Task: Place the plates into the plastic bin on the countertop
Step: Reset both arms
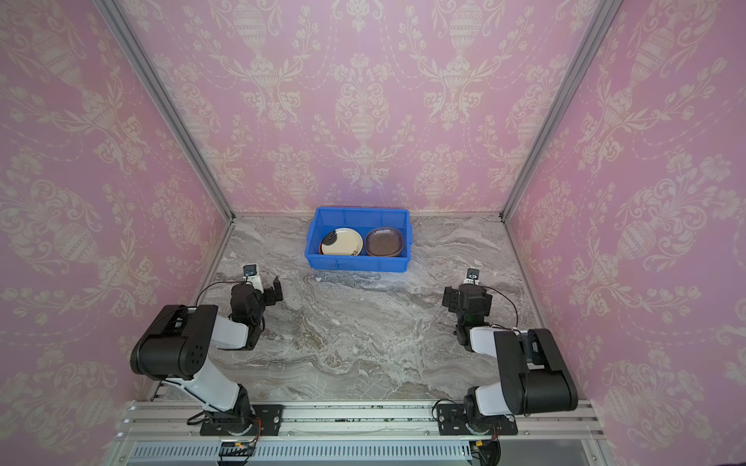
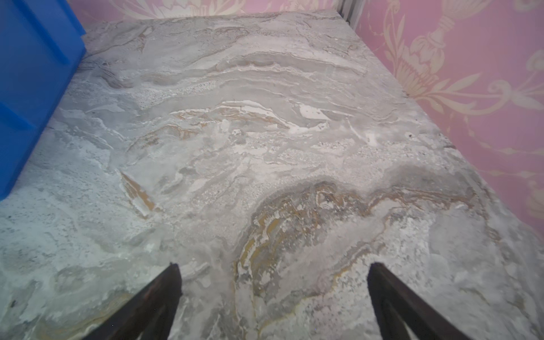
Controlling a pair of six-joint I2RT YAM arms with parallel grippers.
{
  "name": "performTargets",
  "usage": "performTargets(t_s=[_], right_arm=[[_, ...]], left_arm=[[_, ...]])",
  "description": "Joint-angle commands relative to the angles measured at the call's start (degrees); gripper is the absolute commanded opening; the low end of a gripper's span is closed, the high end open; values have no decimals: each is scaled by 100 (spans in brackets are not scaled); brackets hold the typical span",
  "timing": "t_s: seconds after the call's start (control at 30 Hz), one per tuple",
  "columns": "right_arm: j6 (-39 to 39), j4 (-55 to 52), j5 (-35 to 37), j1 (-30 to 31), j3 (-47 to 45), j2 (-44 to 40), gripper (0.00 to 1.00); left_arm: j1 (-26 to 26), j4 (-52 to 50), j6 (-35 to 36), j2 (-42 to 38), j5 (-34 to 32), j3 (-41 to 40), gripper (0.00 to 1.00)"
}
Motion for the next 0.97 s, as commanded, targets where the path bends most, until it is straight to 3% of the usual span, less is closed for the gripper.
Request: performTargets(t_s=[0.0, 0.07, 0.23, 0.93], right_arm=[[-221, 1498, -801, 17, 27, 390, 100], [-196, 1072, -815, -19, 112, 250, 100], [-220, 1482, -792, -1, 19, 368, 100], [-342, 1250, -1021, 15, 133, 364, 100]], left_arm=[[43, -161, -50, -96, 107, 73, 99], [51, -175, -41, -103, 126, 85, 99], [68, -266, -48, -105, 166, 119, 99], [77, -269, -57, -105, 172, 120, 99]])
